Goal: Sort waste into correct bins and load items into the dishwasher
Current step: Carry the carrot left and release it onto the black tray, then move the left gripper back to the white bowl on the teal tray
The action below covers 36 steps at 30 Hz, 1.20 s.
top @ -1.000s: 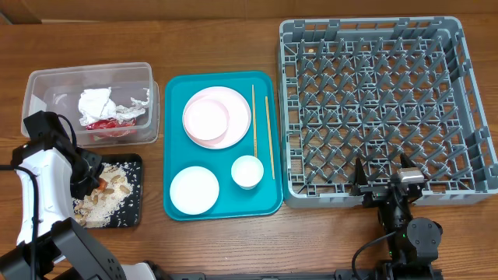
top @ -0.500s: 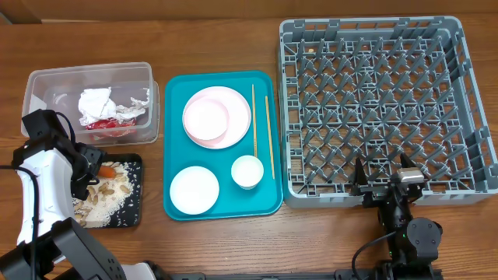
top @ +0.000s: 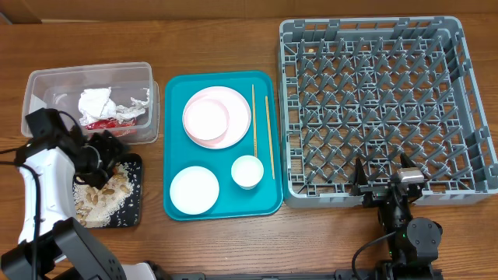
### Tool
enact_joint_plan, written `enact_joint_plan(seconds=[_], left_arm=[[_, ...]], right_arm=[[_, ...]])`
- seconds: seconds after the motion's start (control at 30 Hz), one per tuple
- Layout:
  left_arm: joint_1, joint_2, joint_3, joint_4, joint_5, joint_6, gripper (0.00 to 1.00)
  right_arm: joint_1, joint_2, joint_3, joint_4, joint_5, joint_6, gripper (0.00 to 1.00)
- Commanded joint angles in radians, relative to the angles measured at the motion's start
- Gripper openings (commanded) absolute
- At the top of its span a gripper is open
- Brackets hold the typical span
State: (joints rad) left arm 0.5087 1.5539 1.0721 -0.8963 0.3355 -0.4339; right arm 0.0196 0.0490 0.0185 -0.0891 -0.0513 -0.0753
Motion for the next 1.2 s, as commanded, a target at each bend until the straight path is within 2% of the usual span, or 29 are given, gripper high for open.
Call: enact_joint_plan(seconds=[0.0, 0.17, 0.3, 0.4, 0.7, 0.9, 1.17], left_arm=[[-0.076, -0.02, 0.006, -0.031, 0.08, 0.151, 0.76], [-0.209, -0.02, 0.006, -0.064, 0.068, 0.186, 0.73], [-0.325, -0.02, 0.006, -0.08, -0.021, 0.188, 0.73], [-0.407, -0.02, 0.006, -0.1, -0.085, 0.188, 0.75], [-0.593, -0.019, -0.001, -0.171, -0.161, 0.187, 0.81], [-0.634, -0.019, -0.011, -0.241, -0.266, 0.169, 0.86], [-0.634, -0.019, -0.023, -0.231, -0.269, 0.138, 0.85]], right_arm=[[0.0, -0.004, -0.011, 0.008, 0.002, -0.011, 1.0], [0.0, -0.004, -0.011, 0.008, 0.002, -0.011, 1.0], [0.0, -0.004, -0.011, 0.008, 0.002, -0.011, 1.0], [0.0, -0.004, -0.011, 0.008, 0.002, -0.011, 1.0], [0.0, -0.004, -0.011, 0.008, 0.002, -0.011, 1.0], [0.0, -0.004, -0.01, 0.008, 0.002, -0.011, 1.0], [0.0, -0.004, -0.011, 0.008, 0.002, -0.011, 1.0]])
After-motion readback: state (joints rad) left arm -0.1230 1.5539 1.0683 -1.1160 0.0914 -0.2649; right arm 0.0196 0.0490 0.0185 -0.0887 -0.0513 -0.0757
